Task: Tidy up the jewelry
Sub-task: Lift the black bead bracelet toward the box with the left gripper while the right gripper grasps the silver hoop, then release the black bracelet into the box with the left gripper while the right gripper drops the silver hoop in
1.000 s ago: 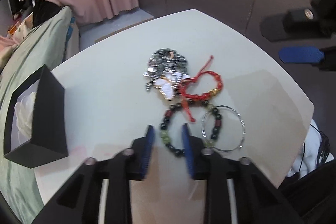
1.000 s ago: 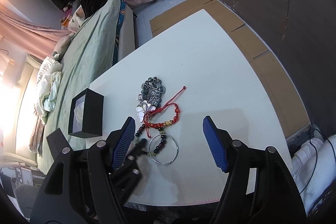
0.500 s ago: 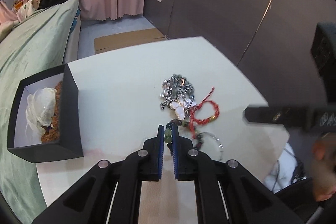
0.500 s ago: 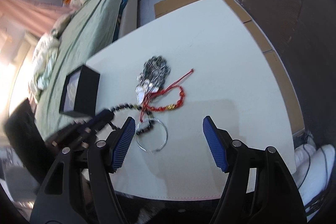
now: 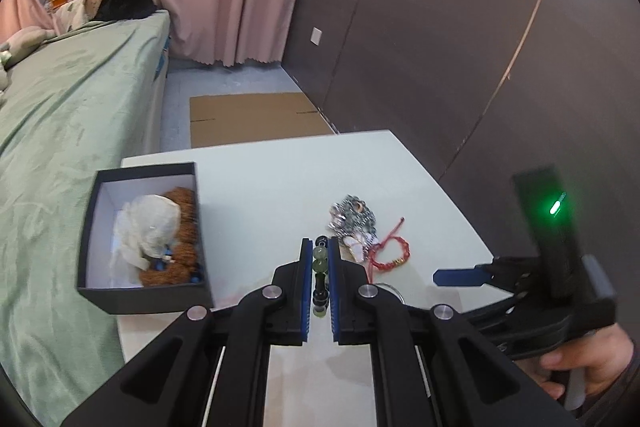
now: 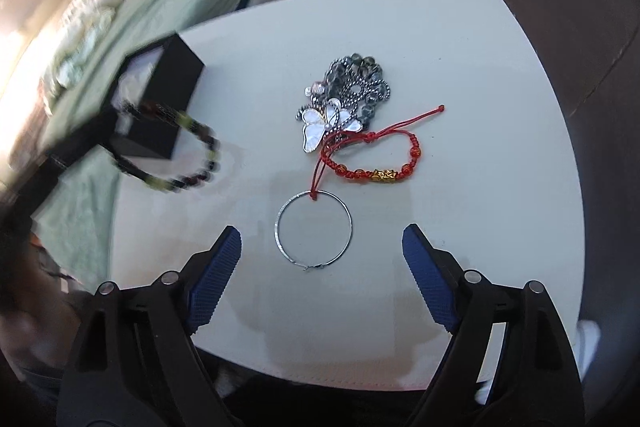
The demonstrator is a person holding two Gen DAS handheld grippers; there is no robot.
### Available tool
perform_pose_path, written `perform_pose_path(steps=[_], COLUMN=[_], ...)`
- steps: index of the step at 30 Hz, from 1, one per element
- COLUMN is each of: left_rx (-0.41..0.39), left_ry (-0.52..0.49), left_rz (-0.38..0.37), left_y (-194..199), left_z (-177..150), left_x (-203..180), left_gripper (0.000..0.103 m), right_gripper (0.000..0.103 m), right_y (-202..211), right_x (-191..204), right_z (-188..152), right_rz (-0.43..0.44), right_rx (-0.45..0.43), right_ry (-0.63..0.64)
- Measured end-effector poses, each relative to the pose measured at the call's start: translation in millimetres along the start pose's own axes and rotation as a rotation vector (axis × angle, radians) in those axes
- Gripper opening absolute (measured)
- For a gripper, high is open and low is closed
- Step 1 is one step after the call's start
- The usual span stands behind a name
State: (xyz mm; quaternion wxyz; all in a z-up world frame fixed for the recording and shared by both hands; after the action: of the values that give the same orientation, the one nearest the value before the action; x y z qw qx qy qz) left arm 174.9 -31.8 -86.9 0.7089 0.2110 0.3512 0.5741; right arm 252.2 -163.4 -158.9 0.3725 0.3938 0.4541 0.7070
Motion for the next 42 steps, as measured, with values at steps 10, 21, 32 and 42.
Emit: perform_pose_path(steps=[10,21,32,42], left_rx=[-0.044,-0.080,-0.130,-0.156], left_ry=[0.048,0.085,0.123,0.179], left_rz=[0.012,0.032,0.024,0.027], left_y=[29,45,60,57], left_z=[7,11,23,34], left_x=[28,47,63,80], left_gripper=[0.005,0.005,0.005,0.006], right_gripper=[0.072,0.048,0.048,0.048], right_y=[-34,-33,19,43], right_x=[20,23,36,57], right_z=[-6,-3,15,36], right_rz=[-0.180,-0.136,0.055,0.159], right_rx=[0.070,0.051,-0.133,-0.261], right_ry=[0.099,0.063,0.012,-0.057])
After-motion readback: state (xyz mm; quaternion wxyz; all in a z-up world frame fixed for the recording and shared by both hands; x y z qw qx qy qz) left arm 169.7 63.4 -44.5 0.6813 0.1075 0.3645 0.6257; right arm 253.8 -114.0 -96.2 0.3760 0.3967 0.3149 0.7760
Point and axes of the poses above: each gripper's, at about its wrist camera, not at the fingertips, and y roughly against the way its jaws point, x to its left, z to its top, the point moved 4 cm from there along -y, roughly the way its jaws point, and after that the axes turned 3 degrees about x, right-handed, at the moved point
